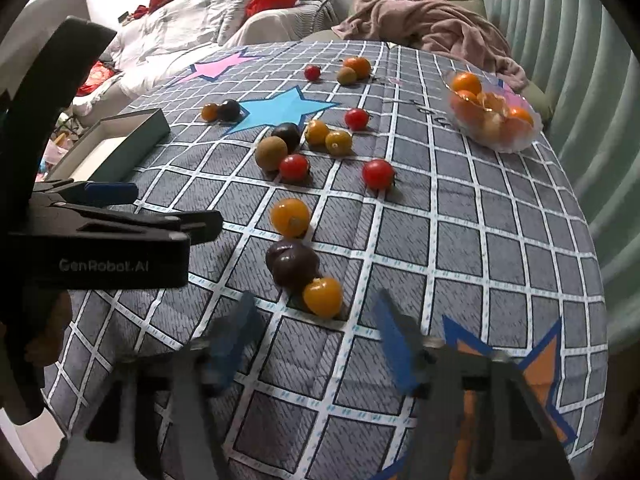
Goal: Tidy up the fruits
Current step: 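Grasp the dark purple fruit with the left tool while the right tool grasps the tan round fruit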
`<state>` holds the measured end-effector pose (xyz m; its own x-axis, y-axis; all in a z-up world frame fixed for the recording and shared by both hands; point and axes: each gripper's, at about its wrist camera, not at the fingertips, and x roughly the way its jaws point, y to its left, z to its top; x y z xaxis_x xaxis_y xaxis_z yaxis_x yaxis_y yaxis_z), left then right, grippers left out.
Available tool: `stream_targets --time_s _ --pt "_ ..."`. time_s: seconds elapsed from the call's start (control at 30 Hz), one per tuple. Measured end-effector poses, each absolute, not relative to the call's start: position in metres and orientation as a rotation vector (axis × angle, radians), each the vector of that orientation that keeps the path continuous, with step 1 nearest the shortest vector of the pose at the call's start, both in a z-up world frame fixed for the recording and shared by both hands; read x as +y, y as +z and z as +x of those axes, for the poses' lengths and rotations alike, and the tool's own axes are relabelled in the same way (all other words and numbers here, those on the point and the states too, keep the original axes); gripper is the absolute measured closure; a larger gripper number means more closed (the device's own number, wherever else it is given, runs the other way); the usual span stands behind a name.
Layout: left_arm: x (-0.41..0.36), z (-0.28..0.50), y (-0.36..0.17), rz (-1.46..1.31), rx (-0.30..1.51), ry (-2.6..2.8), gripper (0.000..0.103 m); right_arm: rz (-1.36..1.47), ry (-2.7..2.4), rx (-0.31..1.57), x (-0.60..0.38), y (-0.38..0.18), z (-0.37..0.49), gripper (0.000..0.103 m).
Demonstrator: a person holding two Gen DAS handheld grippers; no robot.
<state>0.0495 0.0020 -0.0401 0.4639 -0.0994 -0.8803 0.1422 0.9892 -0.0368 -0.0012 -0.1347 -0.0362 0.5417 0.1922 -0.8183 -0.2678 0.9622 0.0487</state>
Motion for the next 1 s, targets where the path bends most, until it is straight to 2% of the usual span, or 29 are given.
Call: stream_targets --time_s 0.03,0.1,0.17,0.77,1.0 --pt "-0.001 0.049 -0.038 0.052 1.069 -0.162 0.000 -0.079 0.275 0.959 -0.137 -0.036 -0.001 0.062" --pt "-0.011 0.046 -0.035 0.077 1.050 -0.182 0.000 -0.065 0.273 0.958 -0.142 -0.036 -0.001 0.075" --pt "-0.018 0.046 -0.034 0.093 1.041 -0.192 0.000 -0.050 0.267 0.959 -0.149 -0.035 -0.002 0.080" --pt "-0.042 0.028 -0.024 0.072 1.005 -0.251 0.000 0.010 0.228 0.921 -0.181 -0.019 -0.016 0.081" --pt "-0.062 0.027 -0.041 0.096 1.032 -0.254 0.000 0.051 0.211 0.943 -0.200 -0.019 -0.018 0.081"
